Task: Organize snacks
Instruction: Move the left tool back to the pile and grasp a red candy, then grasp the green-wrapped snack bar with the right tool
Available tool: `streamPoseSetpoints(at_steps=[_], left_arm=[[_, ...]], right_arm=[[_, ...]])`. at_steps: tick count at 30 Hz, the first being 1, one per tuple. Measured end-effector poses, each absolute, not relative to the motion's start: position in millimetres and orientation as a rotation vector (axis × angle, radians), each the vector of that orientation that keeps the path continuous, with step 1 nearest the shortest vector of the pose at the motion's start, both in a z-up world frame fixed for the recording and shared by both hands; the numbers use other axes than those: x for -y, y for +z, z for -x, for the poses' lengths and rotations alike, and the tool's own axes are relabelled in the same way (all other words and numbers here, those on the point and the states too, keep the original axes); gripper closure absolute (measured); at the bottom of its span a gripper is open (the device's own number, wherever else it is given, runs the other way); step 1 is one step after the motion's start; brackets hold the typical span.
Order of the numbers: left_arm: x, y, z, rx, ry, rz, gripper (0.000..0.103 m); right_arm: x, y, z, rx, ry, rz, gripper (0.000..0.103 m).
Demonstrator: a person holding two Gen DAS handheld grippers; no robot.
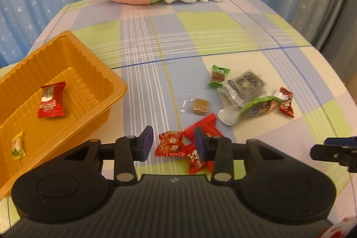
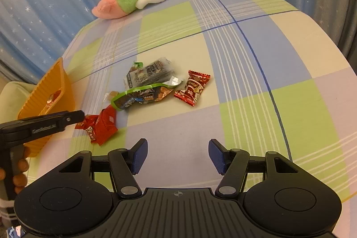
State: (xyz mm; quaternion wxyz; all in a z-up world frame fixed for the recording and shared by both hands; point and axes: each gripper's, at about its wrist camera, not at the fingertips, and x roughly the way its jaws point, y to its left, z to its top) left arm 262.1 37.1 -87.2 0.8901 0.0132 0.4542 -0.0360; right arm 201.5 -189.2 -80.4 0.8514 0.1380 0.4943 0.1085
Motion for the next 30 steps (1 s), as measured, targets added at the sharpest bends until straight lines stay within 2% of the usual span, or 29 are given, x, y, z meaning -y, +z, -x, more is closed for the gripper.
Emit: streamPoseSetpoints(at_steps=[4,10,25,30], left_arm=[[-37.4,-103.7,-272.3,-0.988,-0.096,-0.047,0.068],[-43.5,-117.8,-269.7,-1.025,-0.108,-0.052,0.079],[-59.4,-95.8,-246.3,-0.957,-0.101,-0.023,0.082],[-71.3,-84.0,-235.0,-0.94,-0.076,0.001,0.082]], right_arm=[[190.8,-82.8,-203.2,-1.049,0.213,-0.296,0.042],[193.9,-86.8,-205.8,-1.06,0.195,-0.306,0.042],[175.2,-84.9,-220.9,-1.037,0.251,-0.304,0.042],[154.4,-78.1,-233.0,-0.938,0.331,-0.125,0.042]])
